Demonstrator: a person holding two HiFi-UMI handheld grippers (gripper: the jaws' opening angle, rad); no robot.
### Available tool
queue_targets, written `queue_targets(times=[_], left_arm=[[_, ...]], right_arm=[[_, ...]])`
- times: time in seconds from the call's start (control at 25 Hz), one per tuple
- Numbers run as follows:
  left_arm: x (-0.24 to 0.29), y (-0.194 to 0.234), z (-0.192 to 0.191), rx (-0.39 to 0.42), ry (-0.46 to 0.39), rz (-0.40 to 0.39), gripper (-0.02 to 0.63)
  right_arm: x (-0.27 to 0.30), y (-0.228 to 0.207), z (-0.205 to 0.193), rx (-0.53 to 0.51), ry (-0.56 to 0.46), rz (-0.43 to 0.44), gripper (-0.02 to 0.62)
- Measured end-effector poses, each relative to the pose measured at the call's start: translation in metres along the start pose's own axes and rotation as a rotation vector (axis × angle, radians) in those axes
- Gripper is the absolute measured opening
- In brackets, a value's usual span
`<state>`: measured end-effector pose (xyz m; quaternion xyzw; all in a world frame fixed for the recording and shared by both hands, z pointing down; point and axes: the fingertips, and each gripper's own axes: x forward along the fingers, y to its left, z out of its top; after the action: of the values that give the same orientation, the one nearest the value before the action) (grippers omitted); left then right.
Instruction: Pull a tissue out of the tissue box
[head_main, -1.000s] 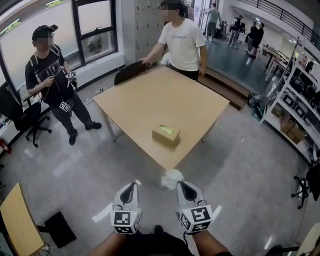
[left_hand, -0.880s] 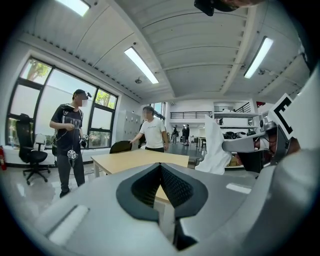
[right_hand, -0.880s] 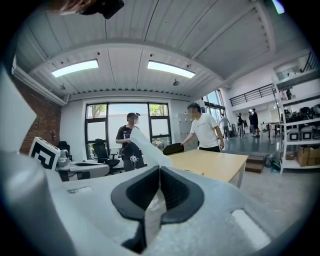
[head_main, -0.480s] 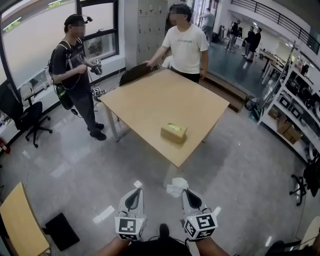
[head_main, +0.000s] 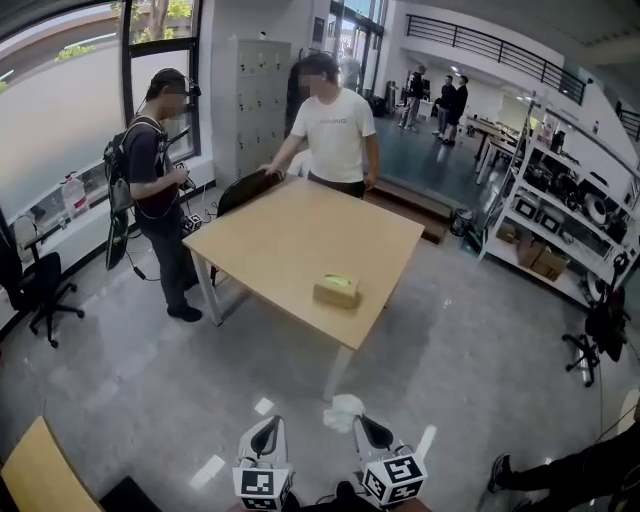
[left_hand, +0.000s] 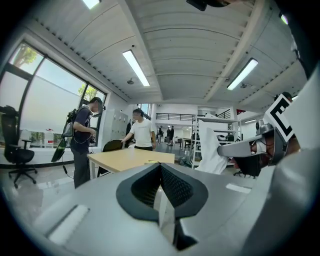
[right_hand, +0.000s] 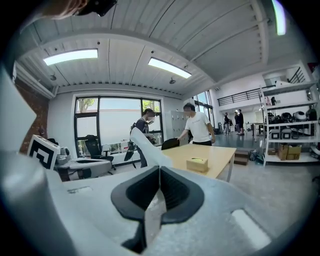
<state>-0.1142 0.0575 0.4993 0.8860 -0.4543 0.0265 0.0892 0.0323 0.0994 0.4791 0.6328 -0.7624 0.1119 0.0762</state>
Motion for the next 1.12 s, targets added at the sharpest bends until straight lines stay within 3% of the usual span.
queue_targets(times=[0.16,0.48,1.12], left_arm=[[-0.017,0.004,0.012,-0.009,-0.011,0.015,0.018],[-0.032,-0.005,-0.014,0.014,0.0,-0.035,0.018],[-0.03,-0.009,-0.019,0.009,-0.012,-0.013,0.018]], right_arm=[[-0.01,0.014,-0.009,-0.017,0.02,-0.009,0.0],[-0.03,0.023,-0.034,-0.014,0.027,-0.046,-0.002],[-0.038,0.016,-0.025,-0.039,-0.042,-0.092,-0.003]])
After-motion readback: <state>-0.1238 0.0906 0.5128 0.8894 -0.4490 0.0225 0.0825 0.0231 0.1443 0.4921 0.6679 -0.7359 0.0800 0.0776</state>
